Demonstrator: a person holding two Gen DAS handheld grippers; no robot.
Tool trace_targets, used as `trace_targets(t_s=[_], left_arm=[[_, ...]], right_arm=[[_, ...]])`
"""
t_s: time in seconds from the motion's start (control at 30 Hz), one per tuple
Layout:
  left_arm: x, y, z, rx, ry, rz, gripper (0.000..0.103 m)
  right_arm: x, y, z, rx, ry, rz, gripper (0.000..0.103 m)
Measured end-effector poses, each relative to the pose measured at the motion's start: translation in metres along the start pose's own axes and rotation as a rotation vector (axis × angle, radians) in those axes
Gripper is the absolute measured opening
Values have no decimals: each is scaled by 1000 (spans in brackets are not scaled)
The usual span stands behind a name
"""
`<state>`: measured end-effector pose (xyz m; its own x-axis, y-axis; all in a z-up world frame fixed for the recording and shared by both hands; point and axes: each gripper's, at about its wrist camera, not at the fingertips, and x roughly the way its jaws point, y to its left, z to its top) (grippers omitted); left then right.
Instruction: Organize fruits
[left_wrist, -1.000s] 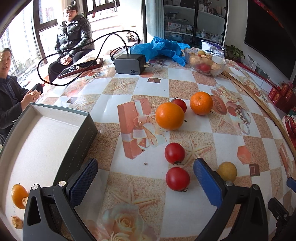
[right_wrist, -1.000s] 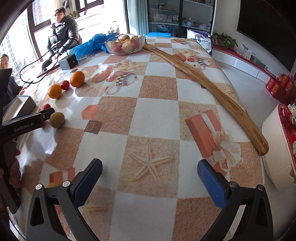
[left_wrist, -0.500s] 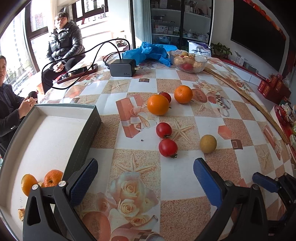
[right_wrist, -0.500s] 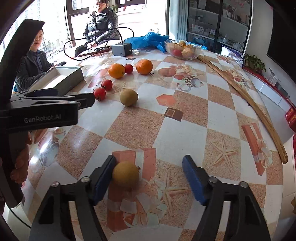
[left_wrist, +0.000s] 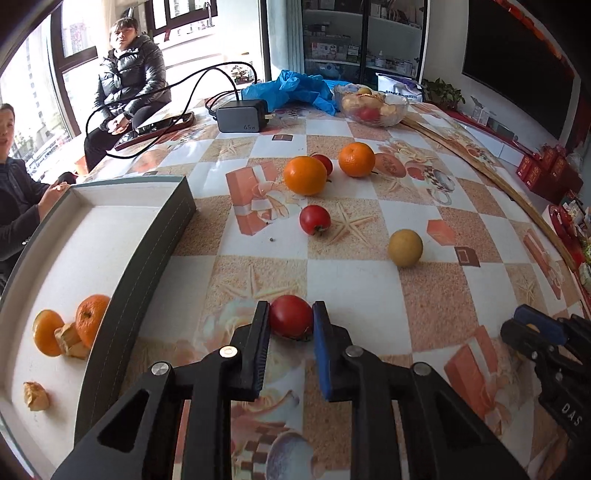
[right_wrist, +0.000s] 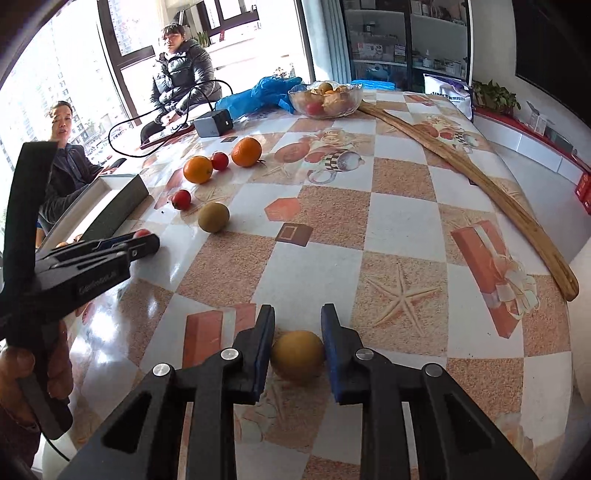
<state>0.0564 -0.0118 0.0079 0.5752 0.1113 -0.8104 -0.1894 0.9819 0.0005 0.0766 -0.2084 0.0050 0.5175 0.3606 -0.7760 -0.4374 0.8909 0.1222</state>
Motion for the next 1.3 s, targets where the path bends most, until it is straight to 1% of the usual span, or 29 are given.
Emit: trace_targets(t_s=[0.1, 0.17, 0.23, 0.3, 0.37, 0.57, 0.97, 1.3], left_arm=[[-14, 6, -19, -50, 2, -41, 25], [-18, 6, -25, -61, -10, -49, 25], [-19, 3, -28, -46, -33, -32, 25], [-20, -4, -31, -25, -55, 4, 25], [-20, -8, -32, -5, -62, 26, 25], [-19, 1, -32, -33, -70, -21, 25], [-19, 0, -33, -34, -72, -22, 25], [-20, 0, -33, -34, -73, -21, 25]], right_arm=[[0, 1, -2, 8, -18, -11, 27], [0, 2, -2, 7, -21, -16, 27], [0, 2, -2, 7, -21, -16, 27], [0, 2, -2, 7, -21, -16, 27], [0, 2, -2, 5, -20, -18, 27], [0, 4, -3, -8, -19, -35, 27], [1, 9, -3, -31, -15, -66, 28], [1, 8, -3, -27, -16, -60, 27]])
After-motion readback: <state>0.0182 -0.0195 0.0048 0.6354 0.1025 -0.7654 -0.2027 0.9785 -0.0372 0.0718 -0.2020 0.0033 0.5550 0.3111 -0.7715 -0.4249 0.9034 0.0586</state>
